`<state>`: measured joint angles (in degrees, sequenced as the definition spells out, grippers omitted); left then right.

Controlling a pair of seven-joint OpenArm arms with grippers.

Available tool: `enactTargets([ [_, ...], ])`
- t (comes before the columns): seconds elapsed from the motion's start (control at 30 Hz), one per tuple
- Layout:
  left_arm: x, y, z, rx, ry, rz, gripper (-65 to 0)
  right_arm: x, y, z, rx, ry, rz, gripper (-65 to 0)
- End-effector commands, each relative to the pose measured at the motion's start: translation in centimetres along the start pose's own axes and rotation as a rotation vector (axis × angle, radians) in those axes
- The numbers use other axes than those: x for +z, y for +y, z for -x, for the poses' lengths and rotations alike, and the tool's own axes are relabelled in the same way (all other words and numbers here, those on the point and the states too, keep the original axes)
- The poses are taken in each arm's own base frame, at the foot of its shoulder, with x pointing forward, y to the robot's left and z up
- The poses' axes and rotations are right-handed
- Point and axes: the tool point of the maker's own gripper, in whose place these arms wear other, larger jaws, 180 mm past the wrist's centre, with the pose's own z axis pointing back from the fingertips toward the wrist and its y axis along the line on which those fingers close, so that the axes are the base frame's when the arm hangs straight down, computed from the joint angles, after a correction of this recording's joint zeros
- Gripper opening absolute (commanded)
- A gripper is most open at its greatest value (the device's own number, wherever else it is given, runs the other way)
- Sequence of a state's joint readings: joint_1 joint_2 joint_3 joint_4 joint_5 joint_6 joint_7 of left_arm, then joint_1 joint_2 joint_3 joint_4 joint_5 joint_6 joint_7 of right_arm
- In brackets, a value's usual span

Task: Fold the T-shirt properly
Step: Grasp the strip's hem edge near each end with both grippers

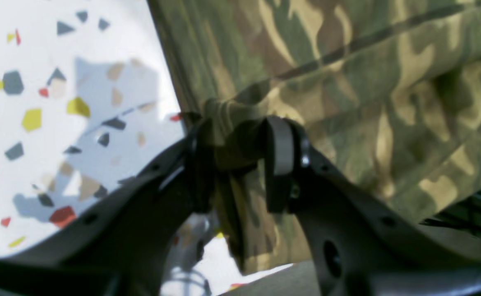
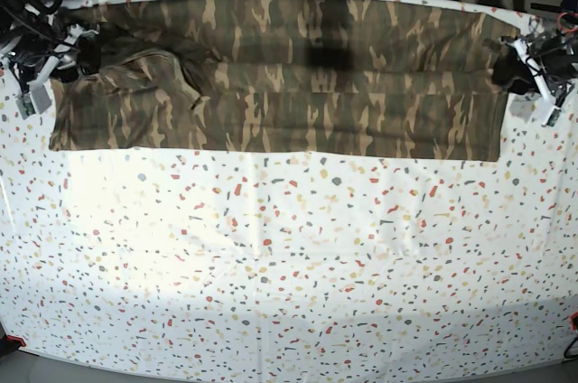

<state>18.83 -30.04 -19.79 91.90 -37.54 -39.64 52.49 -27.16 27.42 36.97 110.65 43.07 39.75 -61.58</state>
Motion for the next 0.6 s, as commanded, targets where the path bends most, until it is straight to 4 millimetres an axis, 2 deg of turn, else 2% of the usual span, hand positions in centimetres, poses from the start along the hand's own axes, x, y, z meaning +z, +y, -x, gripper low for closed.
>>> enactTargets([
  [0.0,0.6,0.7,-0.4,-0.035,-0.005,-0.025,-44.7,0.4,-0.8,-1.0,0.034,-0.024,0.032,-40.5],
  [0.17,1.0,2.5,1.7,-0.13,0.08,-0.133,-44.7,0.7,-4.0,-0.6,0.103,0.047,0.198,-40.5],
  [0.33,1.0,2.7,1.5,-0.138,0.073,-0.14,-44.7,0.8,-4.8,-1.7,0.09,0.015,0.234,-40.6],
  [0.43,0.8,1.9,0.6,-0.102,0.02,-0.098,-44.7,0.6,-3.7,-3.6,0.071,-0.083,0.175,-40.6],
  [0.57,0.8,1.0,-1.7,-0.058,-0.083,-0.047,-44.7,1.1,-0.3,-7.3,0.013,-0.294,-0.018,-40.6],
])
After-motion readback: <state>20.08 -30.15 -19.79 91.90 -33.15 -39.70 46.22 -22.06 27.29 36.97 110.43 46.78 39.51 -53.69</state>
